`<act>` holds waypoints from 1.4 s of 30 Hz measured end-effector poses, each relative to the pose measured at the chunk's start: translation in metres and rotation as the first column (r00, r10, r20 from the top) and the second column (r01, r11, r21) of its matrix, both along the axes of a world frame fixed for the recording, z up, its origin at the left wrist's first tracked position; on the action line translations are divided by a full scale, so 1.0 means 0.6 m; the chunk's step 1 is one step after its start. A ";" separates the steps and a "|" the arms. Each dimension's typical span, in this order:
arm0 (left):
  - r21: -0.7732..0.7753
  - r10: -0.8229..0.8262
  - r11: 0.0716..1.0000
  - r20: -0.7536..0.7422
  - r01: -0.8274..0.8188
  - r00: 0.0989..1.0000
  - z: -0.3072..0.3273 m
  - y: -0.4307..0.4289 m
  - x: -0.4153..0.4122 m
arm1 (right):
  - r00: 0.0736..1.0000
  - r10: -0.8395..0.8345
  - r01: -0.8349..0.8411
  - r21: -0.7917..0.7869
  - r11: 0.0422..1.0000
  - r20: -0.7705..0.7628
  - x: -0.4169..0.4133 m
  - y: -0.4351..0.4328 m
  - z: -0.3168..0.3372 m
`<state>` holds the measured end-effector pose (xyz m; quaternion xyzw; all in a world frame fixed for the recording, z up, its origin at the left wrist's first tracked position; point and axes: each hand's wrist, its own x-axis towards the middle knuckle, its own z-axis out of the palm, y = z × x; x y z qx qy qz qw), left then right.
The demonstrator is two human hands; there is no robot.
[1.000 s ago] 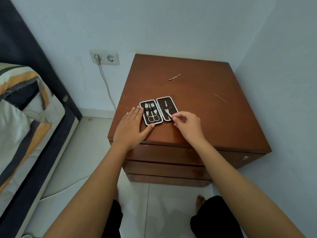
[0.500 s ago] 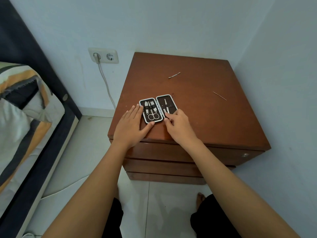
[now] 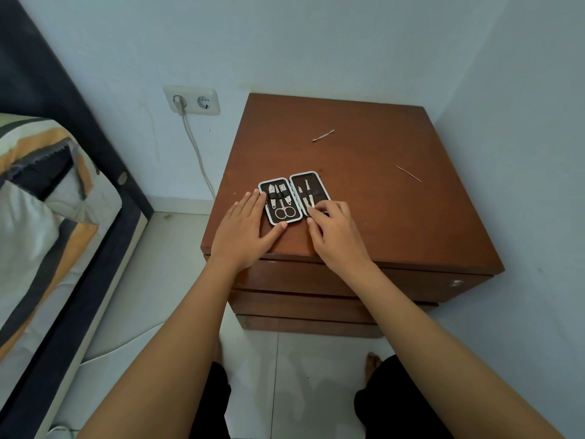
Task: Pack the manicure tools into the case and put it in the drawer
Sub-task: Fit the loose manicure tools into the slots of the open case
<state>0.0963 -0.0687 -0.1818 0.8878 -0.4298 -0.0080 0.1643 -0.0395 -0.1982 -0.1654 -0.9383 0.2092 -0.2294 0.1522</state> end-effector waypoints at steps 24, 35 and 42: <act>0.028 0.000 1.000 -0.040 0.001 0.999 0.004 -0.014 0.022 | 0.911 0.054 -0.013 0.104 0.994 -0.408 0.229 -0.236 0.017; 0.059 -0.003 0.998 -0.065 0.007 0.998 0.020 -0.010 0.010 | 0.998 0.048 -0.040 0.220 0.975 -0.030 0.058 -0.182 0.010; 0.088 0.004 0.996 -0.076 0.003 0.997 0.022 -0.009 0.007 | 0.996 -0.021 0.003 0.187 0.982 0.092 -0.038 -0.134 0.012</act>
